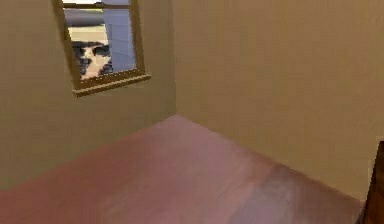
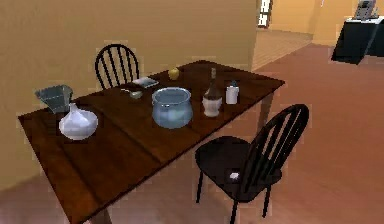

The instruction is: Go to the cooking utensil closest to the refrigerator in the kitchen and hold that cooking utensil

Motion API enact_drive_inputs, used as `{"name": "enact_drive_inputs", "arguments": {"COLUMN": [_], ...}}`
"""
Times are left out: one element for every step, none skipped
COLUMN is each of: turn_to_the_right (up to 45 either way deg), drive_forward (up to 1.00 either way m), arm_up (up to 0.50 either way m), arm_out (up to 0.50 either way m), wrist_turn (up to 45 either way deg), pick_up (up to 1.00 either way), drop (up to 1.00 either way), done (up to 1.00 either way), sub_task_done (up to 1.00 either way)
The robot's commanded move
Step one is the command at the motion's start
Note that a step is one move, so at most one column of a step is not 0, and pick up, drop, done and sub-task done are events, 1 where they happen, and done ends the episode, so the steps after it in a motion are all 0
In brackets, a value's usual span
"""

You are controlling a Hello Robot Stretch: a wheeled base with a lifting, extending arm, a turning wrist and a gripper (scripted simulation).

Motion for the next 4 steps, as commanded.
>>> {"name": "enact_drive_inputs", "arguments": {"turn_to_the_right": [45.0,45.0,45.0,3.0], "drive_forward": [0.00,0.00,0.00,0.00], "arm_up": [0.00,0.00,0.00,0.00], "arm_out": [0.00,0.00,0.00,0.00], "wrist_turn": [0.0,0.0,0.0,0.0], "pick_up": [0.00,0.00,0.00,0.00], "drop": [0.00,0.00,0.00,0.00], "done": [0.00,0.00,0.00,0.00], "sub_task_done": [0.00,0.00,0.00,0.00]}}
